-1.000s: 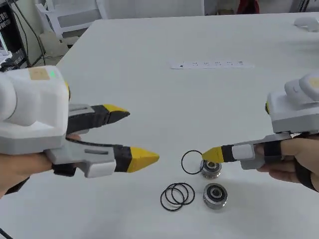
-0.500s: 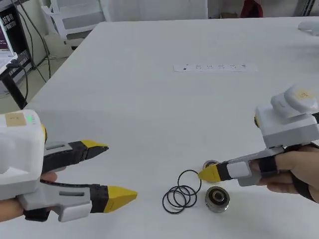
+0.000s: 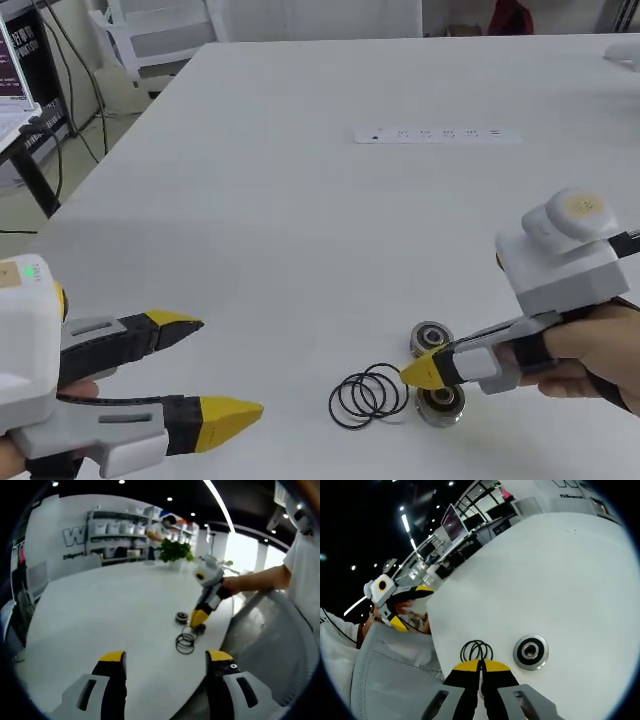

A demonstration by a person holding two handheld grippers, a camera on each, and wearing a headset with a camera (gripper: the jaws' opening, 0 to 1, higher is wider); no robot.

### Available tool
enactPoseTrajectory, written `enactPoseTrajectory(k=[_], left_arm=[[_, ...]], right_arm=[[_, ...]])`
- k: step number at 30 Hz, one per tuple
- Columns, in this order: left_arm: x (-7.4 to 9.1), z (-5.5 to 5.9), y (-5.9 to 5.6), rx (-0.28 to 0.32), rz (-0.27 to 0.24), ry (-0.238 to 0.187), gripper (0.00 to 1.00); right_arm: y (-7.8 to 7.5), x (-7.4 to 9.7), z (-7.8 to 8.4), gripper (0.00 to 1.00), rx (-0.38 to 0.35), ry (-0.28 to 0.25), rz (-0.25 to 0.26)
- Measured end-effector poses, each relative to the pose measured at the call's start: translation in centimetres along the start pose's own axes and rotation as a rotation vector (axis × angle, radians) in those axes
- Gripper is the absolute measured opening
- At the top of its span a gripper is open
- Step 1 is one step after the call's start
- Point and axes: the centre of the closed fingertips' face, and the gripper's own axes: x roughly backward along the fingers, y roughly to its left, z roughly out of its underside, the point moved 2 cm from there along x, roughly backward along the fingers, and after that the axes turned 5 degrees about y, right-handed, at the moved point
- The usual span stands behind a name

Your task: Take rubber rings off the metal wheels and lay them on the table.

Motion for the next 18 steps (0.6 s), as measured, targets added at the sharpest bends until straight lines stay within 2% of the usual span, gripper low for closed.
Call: enactPoseTrajectory(k=[8, 12, 18], left_arm=[[-0.08, 0.48, -0.23, 0.008, 0.001, 0.008, 0.65], [0.05, 0.81, -0.17, 0.013, -0.006, 0.012, 0.65], [0.28, 0.93, -0.05, 0.022, -0.015, 0.008, 0.65]], right_arm=[[-0.54, -0.12, 0.1, 0.0, 0.027, 0.008, 0.042], [-0.73, -0.26, -0.04, 0.0, 0.065, 0.011, 0.073], [-0.87, -0.45, -0.09, 0.02, 0.09, 0.013, 0.085]])
